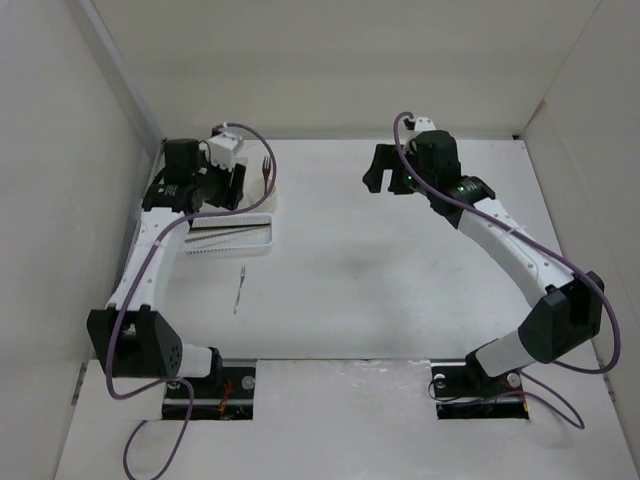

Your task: Sort the eating utensils into containers

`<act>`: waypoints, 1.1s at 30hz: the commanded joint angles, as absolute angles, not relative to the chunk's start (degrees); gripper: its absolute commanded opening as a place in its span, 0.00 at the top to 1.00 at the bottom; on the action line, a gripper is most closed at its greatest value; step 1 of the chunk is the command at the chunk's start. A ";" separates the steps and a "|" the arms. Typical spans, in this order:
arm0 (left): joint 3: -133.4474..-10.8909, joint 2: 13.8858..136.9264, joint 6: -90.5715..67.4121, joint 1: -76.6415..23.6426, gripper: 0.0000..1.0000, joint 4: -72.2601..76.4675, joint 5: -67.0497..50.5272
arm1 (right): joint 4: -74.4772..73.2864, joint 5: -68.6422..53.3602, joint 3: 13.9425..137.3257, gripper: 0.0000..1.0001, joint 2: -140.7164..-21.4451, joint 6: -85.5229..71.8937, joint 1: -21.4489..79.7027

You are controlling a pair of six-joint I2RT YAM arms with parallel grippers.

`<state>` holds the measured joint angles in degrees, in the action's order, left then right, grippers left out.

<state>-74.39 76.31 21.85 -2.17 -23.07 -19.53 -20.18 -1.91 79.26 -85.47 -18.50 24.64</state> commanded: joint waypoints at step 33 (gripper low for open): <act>-50.27 89.55 20.57 -13.36 0.70 -33.66 -3.69 | -26.10 9.32 75.84 0.02 -76.73 -24.26 35.24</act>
